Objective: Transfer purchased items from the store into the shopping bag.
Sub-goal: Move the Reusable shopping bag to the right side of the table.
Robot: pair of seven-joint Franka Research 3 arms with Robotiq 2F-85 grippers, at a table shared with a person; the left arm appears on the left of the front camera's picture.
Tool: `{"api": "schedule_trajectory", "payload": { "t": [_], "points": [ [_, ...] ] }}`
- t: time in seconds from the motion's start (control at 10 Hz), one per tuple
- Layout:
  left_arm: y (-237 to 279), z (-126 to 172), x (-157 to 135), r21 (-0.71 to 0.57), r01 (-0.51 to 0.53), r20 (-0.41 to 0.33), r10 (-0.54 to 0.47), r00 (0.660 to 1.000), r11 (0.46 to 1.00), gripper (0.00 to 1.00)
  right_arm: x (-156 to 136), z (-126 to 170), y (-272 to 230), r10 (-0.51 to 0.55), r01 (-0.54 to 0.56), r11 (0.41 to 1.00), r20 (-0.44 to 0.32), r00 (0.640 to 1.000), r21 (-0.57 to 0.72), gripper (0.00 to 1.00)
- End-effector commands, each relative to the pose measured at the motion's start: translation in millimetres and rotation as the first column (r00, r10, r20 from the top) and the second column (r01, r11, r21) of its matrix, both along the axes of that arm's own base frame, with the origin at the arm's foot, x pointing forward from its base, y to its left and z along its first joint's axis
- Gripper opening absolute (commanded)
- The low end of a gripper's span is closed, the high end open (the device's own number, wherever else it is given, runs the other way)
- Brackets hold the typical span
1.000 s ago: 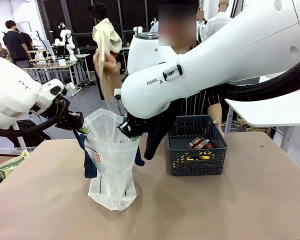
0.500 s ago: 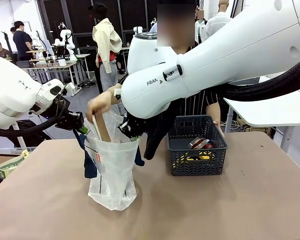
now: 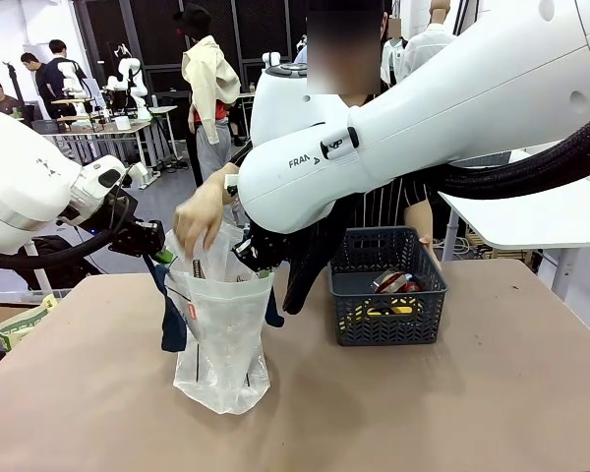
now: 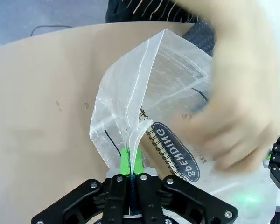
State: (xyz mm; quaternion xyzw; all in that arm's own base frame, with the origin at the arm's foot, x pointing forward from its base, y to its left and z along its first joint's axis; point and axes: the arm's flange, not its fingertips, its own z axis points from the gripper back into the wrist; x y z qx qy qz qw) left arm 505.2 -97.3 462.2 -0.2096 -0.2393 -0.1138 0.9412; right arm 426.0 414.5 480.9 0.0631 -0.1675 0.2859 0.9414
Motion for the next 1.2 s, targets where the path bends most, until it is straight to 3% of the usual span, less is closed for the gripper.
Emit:
{"api": "schedule_trajectory", "payload": {
  "t": [0.0, 1.1],
  "points": [
    [2.0, 1.4, -2.6, -0.001, -0.004, 0.006, 0.005, 1.0, 1.0, 0.0, -0.7, 1.8, -2.0, -0.004, 0.004, 1.0, 0.002, 1.0, 0.001, 0.0],
    [2.0, 1.4, -2.6, -0.001, -0.004, 0.006, 0.005, 1.0, 1.0, 0.0, -0.7, 1.8, -2.0, -0.004, 0.004, 1.0, 0.002, 1.0, 0.001, 0.0]
  ]
}}
